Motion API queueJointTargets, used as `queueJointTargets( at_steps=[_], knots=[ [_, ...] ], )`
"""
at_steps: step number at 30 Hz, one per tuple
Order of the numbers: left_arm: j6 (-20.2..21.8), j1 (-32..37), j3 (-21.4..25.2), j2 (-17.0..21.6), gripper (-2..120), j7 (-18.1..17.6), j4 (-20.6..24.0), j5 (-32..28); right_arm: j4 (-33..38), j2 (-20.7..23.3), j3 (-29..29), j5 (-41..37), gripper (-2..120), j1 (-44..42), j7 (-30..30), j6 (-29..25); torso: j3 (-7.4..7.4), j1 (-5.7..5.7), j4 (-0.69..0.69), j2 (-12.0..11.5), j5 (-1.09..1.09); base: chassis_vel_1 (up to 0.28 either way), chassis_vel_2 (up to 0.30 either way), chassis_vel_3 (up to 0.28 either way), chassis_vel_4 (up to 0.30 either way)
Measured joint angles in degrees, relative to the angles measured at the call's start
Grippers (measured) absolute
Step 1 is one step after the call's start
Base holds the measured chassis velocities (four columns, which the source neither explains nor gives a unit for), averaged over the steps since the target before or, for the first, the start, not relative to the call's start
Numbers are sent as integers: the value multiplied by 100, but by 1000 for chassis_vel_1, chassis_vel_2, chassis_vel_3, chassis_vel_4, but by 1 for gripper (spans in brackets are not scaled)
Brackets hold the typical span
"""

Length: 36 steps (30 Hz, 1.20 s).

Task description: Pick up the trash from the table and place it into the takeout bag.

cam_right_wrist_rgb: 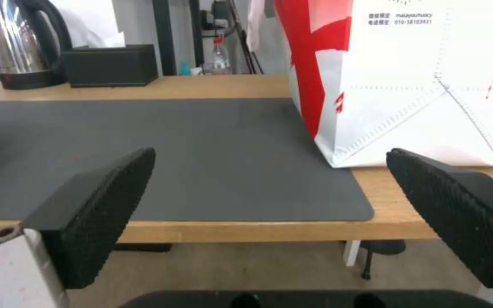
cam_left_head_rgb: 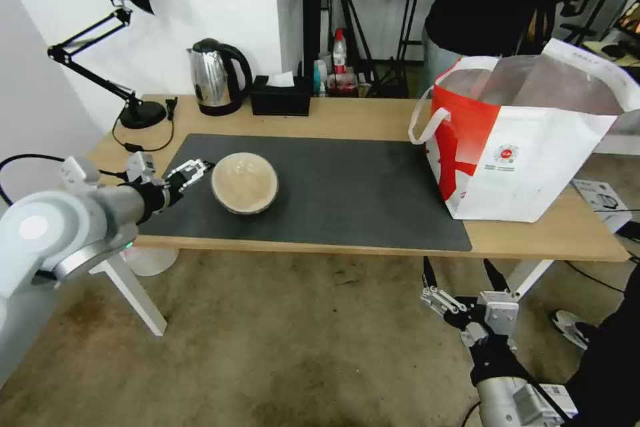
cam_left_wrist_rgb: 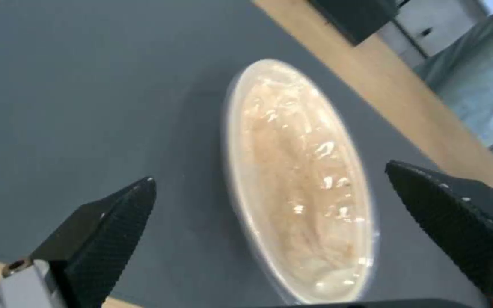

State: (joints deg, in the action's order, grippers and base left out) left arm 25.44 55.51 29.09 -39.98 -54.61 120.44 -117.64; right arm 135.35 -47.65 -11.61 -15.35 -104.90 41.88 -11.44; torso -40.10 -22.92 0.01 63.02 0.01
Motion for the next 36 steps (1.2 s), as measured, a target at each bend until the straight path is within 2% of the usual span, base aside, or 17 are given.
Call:
queueJointTargets(
  at_steps=[8, 17, 21, 27, 31, 36],
  knots=[
    [150, -555, -648, -74, 100, -170, -354, -40, 0, 0, 0, 0, 100, 0, 0, 0, 0, 0, -1, 0, 0, 0, 0, 0, 0],
    [208, -979, -1139, -173, 100, -344, -529, -105, 0, 0, 0, 0, 100, 0, 0, 0, 0, 0, -1, 0, -1, 0, 0, 0, 0],
    [221, -1393, -1522, -211, 100, -406, -721, -115, 0, 0, 0, 0, 100, 0, 0, 0, 0, 0, -1, 0, 0, 0, 0, 0, 0],
    [227, -1608, -1761, -301, 100, -428, -873, -107, 0, 0, 0, 0, 100, 0, 0, 0, 0, 0, -1, 0, -1, 0, 0, 0, 0],
    [227, -1741, -1948, -423, 100, -564, -1035, -61, 0, 0, 0, 0, 100, 0, 0, 0, -1, 0, -1, 0, -1, 0, 0, 0, 0],
    [228, -1663, -1926, -479, 100, -615, -1056, -6, 0, 0, 0, 0, 100, 0, 0, 0, 0, 0, 0, 0, -1, 0, 0, 0, 0]
  ],
)
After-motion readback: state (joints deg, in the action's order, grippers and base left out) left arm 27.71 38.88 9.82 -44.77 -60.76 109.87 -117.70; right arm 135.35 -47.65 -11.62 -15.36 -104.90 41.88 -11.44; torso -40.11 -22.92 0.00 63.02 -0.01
